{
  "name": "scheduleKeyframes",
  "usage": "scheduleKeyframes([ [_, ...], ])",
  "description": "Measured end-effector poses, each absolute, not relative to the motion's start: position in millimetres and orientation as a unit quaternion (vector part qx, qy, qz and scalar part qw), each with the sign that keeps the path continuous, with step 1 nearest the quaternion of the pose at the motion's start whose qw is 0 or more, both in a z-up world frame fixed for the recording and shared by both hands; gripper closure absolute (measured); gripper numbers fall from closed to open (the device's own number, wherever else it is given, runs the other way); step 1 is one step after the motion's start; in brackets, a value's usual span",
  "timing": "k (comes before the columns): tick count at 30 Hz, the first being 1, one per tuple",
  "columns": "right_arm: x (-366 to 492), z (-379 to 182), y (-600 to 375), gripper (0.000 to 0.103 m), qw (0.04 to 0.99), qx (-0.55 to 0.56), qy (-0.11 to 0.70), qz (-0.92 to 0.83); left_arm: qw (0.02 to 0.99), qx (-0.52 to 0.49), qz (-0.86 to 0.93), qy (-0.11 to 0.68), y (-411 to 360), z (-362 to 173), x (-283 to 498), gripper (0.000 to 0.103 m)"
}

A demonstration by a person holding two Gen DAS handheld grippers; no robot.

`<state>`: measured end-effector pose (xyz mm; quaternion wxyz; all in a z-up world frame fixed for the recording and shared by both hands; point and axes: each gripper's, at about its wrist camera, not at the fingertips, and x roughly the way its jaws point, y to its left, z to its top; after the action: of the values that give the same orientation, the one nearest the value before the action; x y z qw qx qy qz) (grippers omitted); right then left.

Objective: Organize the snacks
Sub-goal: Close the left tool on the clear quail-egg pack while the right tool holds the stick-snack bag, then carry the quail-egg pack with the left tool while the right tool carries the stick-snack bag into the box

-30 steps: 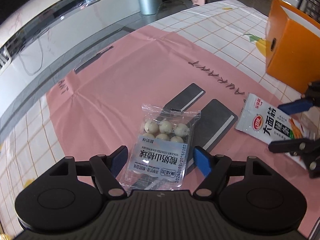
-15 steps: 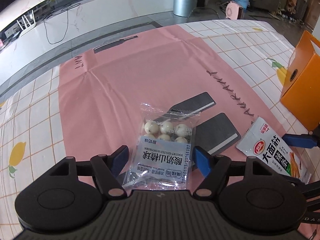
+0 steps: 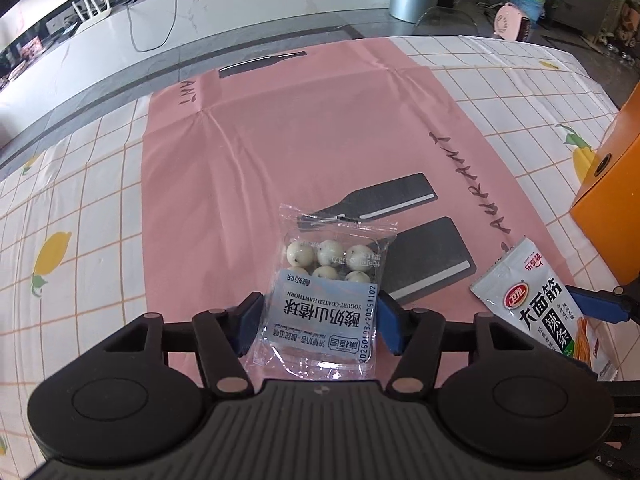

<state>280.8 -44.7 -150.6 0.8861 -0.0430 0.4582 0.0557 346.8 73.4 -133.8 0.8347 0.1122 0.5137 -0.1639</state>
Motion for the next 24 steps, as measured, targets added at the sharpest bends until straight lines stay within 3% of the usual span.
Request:
scheduleKeyframes([
  [24, 158.9, -33.0, -113.3, 0.057, 0.916, 0.031, 0.39, 0.087, 0.87, 0.069, -0.148, 0.465, 12.8, -13.5, 200.9, 0.035],
])
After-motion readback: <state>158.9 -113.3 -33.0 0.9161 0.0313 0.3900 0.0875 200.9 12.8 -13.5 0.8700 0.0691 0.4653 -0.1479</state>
